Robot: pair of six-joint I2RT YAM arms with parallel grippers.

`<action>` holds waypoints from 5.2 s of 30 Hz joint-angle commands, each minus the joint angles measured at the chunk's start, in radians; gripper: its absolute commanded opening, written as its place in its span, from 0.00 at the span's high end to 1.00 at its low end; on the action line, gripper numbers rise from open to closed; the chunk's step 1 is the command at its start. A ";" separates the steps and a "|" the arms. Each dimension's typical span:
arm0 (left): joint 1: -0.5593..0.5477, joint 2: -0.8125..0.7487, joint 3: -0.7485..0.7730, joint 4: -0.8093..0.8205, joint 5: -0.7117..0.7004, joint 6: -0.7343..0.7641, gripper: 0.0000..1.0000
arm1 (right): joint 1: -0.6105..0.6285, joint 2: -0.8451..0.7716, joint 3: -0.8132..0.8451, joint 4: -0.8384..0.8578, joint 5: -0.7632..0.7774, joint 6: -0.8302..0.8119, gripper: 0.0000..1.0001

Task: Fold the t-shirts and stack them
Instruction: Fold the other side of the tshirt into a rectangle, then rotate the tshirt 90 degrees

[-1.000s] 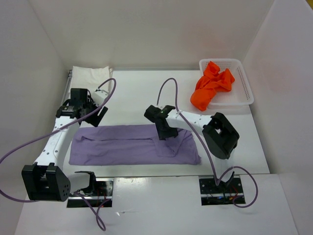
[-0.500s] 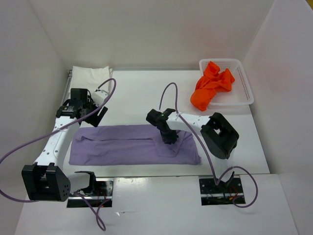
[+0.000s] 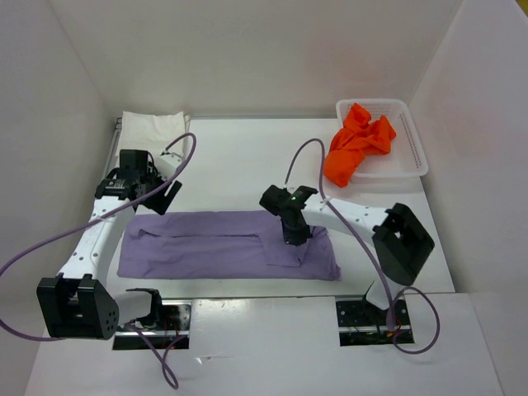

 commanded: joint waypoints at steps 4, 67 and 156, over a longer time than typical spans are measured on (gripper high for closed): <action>-0.002 -0.011 -0.006 0.016 -0.005 -0.028 0.21 | 0.002 -0.195 -0.097 -0.057 -0.040 0.136 0.98; 0.331 0.480 -0.044 0.278 -0.100 0.069 0.35 | -0.208 -0.079 -0.389 0.256 -0.254 0.277 0.65; -0.538 0.205 -0.135 -0.237 0.317 0.328 0.96 | -0.415 0.072 0.414 0.319 -0.079 -0.394 0.01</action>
